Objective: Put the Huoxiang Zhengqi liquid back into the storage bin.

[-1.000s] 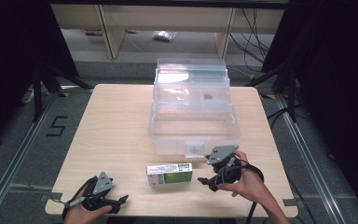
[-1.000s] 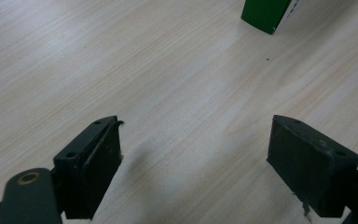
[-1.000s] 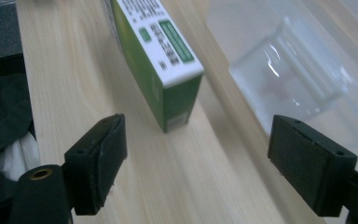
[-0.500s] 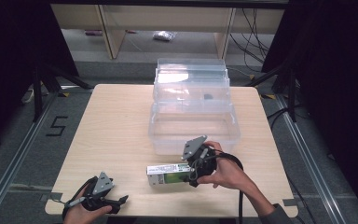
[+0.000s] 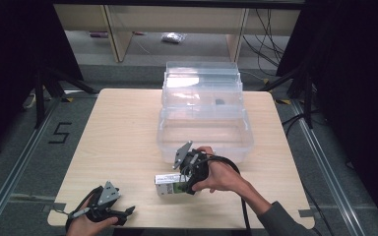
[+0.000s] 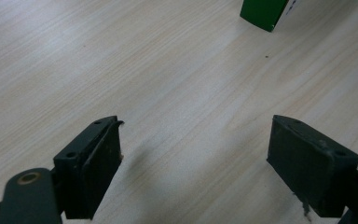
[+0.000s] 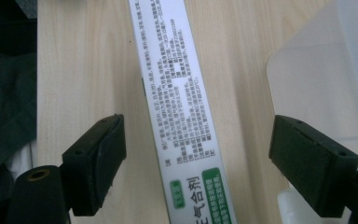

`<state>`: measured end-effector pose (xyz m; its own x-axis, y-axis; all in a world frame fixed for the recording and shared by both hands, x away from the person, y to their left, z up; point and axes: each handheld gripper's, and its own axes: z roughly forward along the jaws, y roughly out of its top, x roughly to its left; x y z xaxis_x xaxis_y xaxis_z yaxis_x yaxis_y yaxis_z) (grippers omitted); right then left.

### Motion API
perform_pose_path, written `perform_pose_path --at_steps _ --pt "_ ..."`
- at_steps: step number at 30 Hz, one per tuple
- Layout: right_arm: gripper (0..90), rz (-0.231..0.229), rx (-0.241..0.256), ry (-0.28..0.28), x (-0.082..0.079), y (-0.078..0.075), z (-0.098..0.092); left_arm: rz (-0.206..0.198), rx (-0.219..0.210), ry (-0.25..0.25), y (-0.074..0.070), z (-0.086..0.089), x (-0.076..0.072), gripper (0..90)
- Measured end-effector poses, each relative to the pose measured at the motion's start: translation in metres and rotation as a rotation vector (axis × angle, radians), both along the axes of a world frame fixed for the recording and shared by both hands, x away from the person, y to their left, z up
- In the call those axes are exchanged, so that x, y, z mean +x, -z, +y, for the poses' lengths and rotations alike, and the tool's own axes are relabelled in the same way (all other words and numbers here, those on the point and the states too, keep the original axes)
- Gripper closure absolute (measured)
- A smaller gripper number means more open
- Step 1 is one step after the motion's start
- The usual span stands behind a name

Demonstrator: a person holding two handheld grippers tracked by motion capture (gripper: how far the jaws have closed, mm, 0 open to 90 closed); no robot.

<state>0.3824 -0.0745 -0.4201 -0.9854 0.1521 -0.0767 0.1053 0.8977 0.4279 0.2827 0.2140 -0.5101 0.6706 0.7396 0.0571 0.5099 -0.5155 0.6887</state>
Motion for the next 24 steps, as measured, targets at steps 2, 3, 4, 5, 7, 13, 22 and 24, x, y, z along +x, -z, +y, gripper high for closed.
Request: perform_pose_path --at_steps 2,3,4,5,7,13,22,24 --pt "21.3 0.009 -0.014 -0.001 0.002 0.002 0.002 -0.002 -0.001 0.001 0.000 0.000 0.000 16.8" --pt "22.1 0.004 -0.020 -0.013 0.005 0.004 0.003 -0.002 -0.001 0.001 0.000 0.000 0.000 16.8" --pt "22.3 0.012 -0.025 -0.007 0.006 0.006 0.004 -0.002 -0.001 0.001 0.000 0.000 0.000 16.8" --pt "22.4 0.008 -0.031 -0.017 0.007 0.007 0.005 0.000 0.009 0.006 -0.001 0.001 0.000 16.8" --pt "23.7 0.015 -0.063 -0.014 0.008 0.009 0.007 0.001 0.009 0.006 -0.001 0.001 0.000 16.8" --pt "29.0 0.037 -0.096 -0.024 0.011 0.015 0.012 -0.009 0.014 0.017 -0.002 0.002 0.001 16.8" --pt "41.8 0.041 -0.106 -0.105 0.014 0.022 0.016 -0.011 -0.003 0.013 -0.001 0.001 0.000 16.8" --pt "43.1 0.036 -0.104 -0.129 0.015 0.024 0.017 -0.011 -0.003 0.012 -0.001 0.001 0.000 16.8"
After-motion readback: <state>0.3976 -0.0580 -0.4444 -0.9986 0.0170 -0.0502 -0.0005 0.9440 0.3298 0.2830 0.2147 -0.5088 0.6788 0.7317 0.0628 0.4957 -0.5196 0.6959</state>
